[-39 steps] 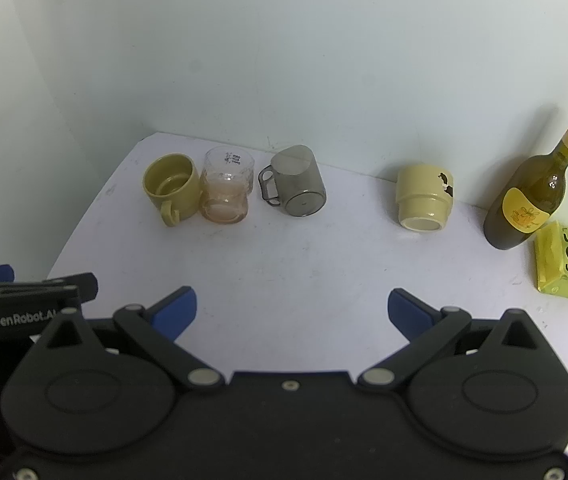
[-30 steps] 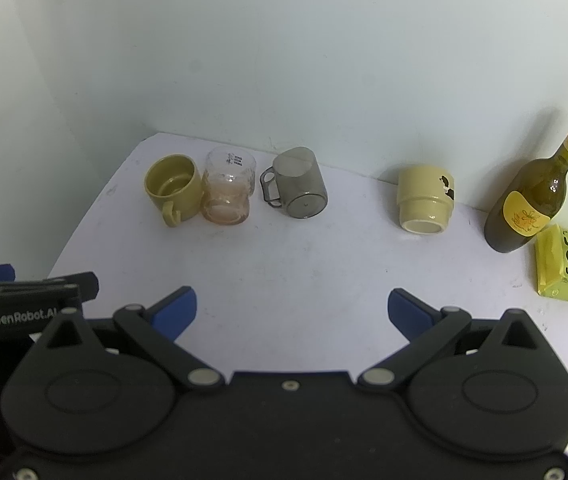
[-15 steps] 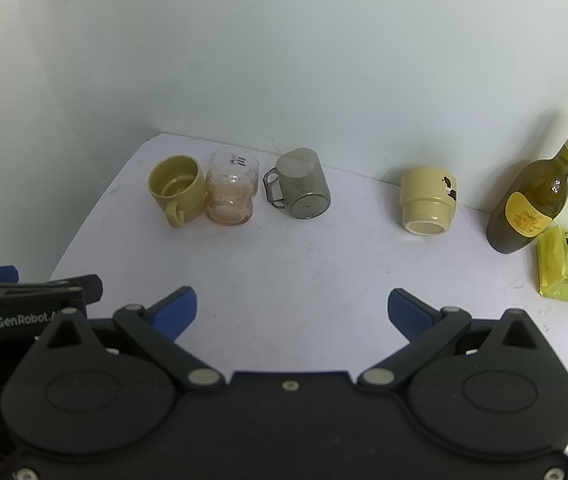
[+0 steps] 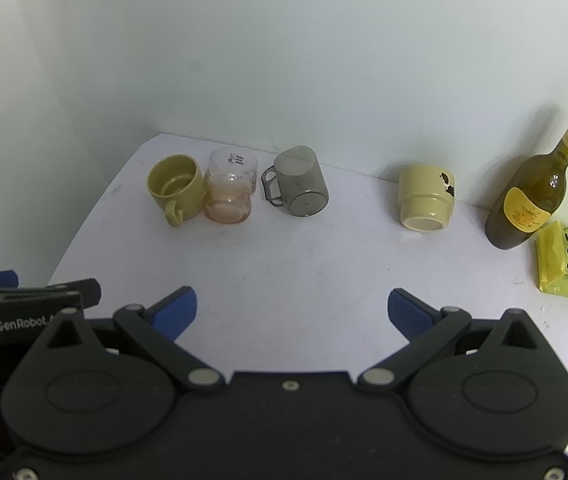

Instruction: Flip cup upright

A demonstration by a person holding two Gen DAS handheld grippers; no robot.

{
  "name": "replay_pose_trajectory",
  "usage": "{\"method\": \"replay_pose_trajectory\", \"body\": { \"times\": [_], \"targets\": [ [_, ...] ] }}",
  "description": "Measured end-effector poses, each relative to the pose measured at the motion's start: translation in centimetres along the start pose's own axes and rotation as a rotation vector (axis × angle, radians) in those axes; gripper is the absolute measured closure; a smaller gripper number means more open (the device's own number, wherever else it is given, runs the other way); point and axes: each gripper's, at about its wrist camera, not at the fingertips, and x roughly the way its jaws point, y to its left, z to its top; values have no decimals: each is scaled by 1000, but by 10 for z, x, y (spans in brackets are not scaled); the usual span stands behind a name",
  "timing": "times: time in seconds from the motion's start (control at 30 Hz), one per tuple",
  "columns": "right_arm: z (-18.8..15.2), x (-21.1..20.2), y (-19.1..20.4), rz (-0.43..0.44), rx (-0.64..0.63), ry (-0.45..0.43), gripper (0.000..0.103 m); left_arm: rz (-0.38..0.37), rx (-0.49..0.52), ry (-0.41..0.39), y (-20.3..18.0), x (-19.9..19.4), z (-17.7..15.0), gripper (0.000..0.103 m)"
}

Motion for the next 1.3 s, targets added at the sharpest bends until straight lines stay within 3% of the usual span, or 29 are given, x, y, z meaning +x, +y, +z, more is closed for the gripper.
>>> {"method": "replay_pose_trajectory", "body": {
  "times": [1.3],
  "targets": [
    [-3,-9,0,2,5,-10,0,-1,3,-1,4,-7,-2,0]
  ]
}}
